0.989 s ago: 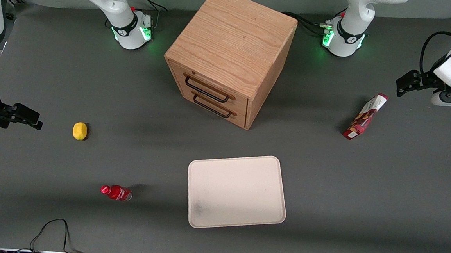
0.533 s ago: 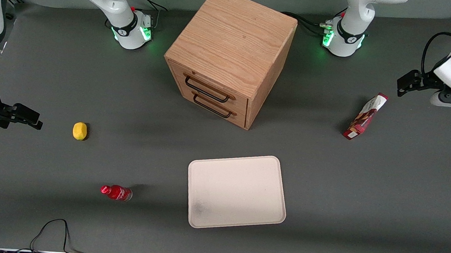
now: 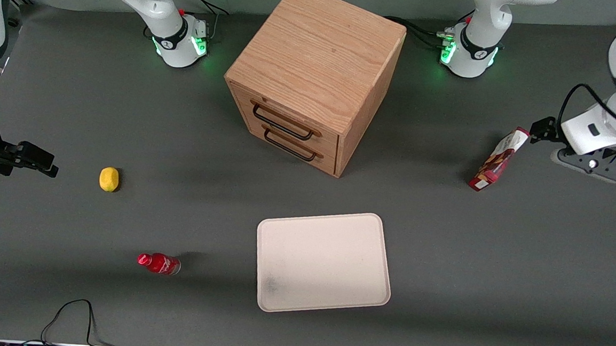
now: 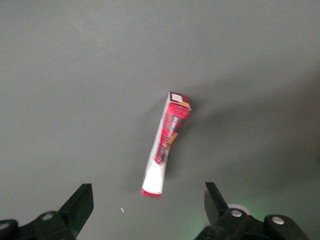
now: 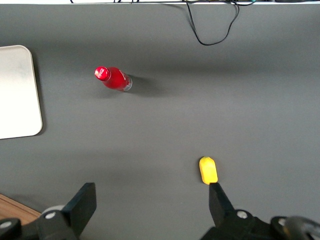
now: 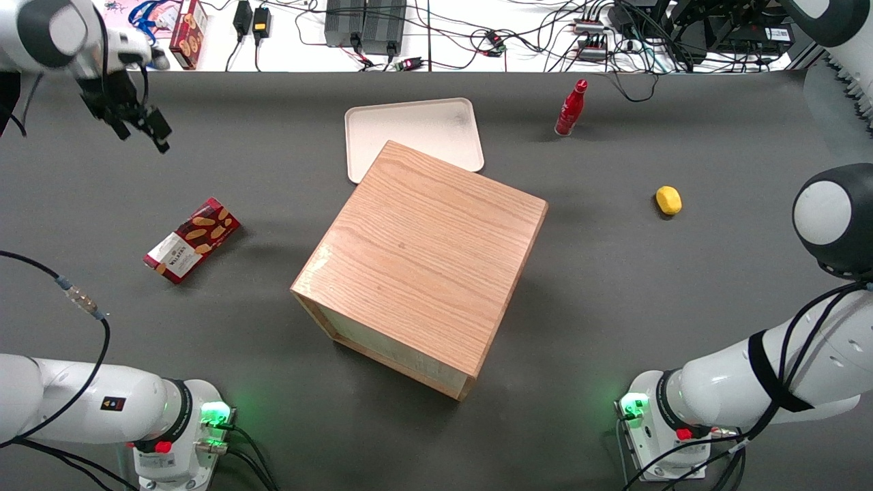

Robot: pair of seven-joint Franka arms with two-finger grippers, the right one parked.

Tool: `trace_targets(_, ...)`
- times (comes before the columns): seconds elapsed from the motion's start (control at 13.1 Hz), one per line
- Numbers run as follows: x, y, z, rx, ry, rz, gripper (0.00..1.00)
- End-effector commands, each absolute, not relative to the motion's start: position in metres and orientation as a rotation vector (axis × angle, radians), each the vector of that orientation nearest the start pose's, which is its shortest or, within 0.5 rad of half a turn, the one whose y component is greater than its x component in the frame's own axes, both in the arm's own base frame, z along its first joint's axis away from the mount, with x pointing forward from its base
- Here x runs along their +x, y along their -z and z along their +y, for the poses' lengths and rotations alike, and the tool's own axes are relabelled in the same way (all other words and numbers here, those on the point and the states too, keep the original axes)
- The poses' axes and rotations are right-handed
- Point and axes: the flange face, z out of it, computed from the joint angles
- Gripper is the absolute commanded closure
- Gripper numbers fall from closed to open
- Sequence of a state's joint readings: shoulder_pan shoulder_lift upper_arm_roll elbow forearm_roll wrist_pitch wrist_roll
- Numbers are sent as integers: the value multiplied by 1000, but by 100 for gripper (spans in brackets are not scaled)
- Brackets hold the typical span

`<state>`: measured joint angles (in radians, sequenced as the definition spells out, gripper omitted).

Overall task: Place red cookie box on tray
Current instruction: 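Lower the open left gripper onto the red tartan shortbread box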

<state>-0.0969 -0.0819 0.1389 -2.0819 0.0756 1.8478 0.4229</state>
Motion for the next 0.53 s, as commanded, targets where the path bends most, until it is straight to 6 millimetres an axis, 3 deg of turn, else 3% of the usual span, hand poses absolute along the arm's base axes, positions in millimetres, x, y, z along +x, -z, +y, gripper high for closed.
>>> trace_targets(0.0, 480, -381, 42, -3020, -197, 762, 1)
trace_targets(0.3, 440, -296, 33, -2977, -104, 832, 2)
trace_targets(0.46, 439, -273, 29, -2963, -77, 855, 2)
